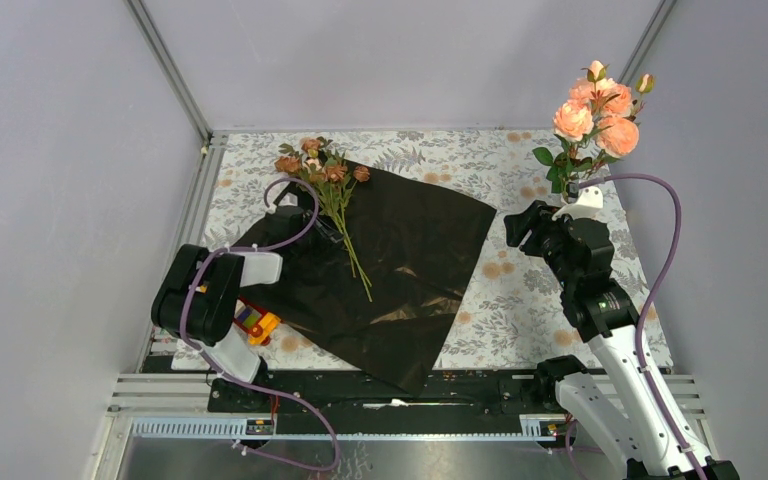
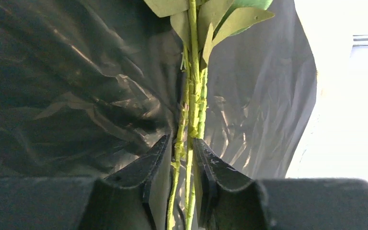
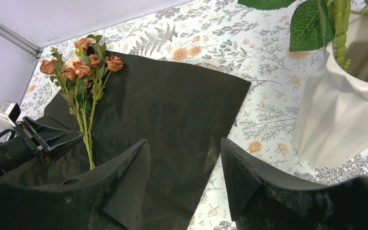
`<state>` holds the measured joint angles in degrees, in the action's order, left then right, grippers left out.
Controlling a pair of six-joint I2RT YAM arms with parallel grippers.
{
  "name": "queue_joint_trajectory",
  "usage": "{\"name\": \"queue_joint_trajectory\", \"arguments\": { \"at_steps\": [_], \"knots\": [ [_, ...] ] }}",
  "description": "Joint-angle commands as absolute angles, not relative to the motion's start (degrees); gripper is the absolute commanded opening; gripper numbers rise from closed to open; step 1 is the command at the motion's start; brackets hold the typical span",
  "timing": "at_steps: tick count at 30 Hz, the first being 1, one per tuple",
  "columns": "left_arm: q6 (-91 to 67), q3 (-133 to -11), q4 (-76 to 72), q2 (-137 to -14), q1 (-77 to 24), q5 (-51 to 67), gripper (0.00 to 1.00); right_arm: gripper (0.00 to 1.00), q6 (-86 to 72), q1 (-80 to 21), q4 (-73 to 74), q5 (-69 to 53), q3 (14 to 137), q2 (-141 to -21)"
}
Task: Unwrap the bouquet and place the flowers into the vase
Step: Pick up the fake flower from the wrapping paper.
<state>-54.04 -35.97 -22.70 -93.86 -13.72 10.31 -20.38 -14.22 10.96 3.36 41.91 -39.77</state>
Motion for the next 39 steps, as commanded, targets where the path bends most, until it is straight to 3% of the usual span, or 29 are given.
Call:
{"name": "queue_joint_trajectory", "arguments": {
  "at_steps": [1, 14, 23, 27, 33, 39],
  "knots": [
    [-54.34, -38.34, -27.05, -94.69, -13.62, 11.28, 0.27, 0.63, -19.86, -14.68, 10.37, 3.12, 43.25, -39.44],
    [-53.50, -40.43, -27.29, -98.26, -13.62, 10.66, 0.27, 0.63, -19.81, -14.71, 10.43, 2.78, 43.86, -40.08],
    [-53.87, -41.13, -27.41, -99.73, -13.62, 10.44, 0.21, 0.63, -19.83, -14.74, 10.70, 2.83, 43.86, -39.86],
    [-54.85, -41.70, -28.00, -101.14, -13.58, 10.53, 0.16, 0.63, -19.61, -14.72, 11.34, 3.11, 44.12, -39.30],
    [-55.93, -39.34, -30.56, -98.17, -13.60, 10.54, 0.00, 0.63, -19.32, -14.72, 12.09, 3.83, 44.17, -38.43],
    [-55.56, -36.53, -29.88, -91.29, -13.62, 10.21, 0.00, 0.63, -19.38, -14.77, 12.10, 3.77, 44.12, -38.05]
  ]
}}
